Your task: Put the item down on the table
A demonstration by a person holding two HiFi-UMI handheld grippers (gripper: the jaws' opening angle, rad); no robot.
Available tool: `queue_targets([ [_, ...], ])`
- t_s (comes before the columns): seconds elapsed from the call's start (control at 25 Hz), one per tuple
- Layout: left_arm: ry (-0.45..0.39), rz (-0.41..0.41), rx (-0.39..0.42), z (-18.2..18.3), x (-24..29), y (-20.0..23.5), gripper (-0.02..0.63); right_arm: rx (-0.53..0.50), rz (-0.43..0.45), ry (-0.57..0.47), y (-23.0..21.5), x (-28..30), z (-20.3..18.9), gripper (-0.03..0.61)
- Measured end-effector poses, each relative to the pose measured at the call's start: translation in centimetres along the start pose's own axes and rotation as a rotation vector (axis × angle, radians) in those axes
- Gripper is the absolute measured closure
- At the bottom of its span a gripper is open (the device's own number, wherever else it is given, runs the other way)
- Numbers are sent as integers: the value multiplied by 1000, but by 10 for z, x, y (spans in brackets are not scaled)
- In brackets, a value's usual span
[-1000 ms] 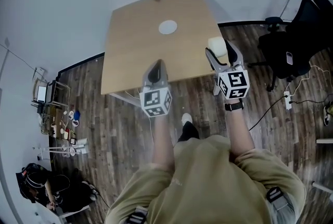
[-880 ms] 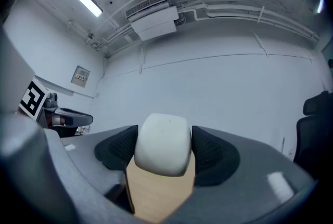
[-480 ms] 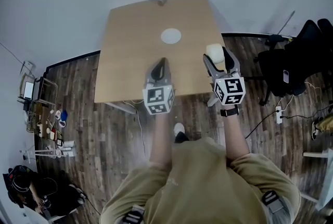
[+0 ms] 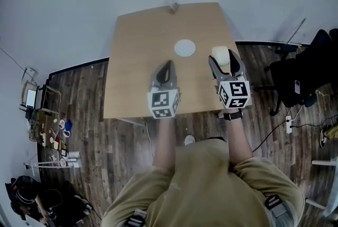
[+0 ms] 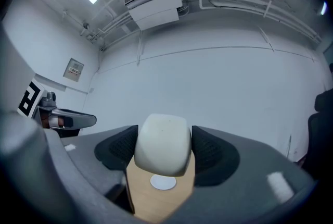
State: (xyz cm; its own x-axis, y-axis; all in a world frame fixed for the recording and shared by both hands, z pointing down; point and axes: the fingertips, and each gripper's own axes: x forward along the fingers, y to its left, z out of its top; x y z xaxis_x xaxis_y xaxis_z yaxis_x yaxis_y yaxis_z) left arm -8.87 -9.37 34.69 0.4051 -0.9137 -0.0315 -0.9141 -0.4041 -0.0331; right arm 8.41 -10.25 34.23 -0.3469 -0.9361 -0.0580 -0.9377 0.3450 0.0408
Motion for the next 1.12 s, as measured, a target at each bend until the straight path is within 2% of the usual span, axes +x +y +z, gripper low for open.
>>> queue_targets([
  [0.2, 41, -20, -13, -23, 18, 21, 612, 44, -11, 61, 7, 29, -28, 255],
  [0.36, 21, 41, -30, -25, 30, 50, 612, 69, -15, 78, -2, 53, -39, 255],
  [0.48, 45, 58, -43, -39, 46, 68, 612, 81, -14, 92, -8, 76, -52, 255],
  [0.8, 104, 66, -74, -63, 109, 97, 612, 114, 49, 122, -19, 156, -73, 255],
  [1.12, 214, 45, -112, -115, 172, 105, 612, 144, 111, 226, -26, 222, -127, 255],
])
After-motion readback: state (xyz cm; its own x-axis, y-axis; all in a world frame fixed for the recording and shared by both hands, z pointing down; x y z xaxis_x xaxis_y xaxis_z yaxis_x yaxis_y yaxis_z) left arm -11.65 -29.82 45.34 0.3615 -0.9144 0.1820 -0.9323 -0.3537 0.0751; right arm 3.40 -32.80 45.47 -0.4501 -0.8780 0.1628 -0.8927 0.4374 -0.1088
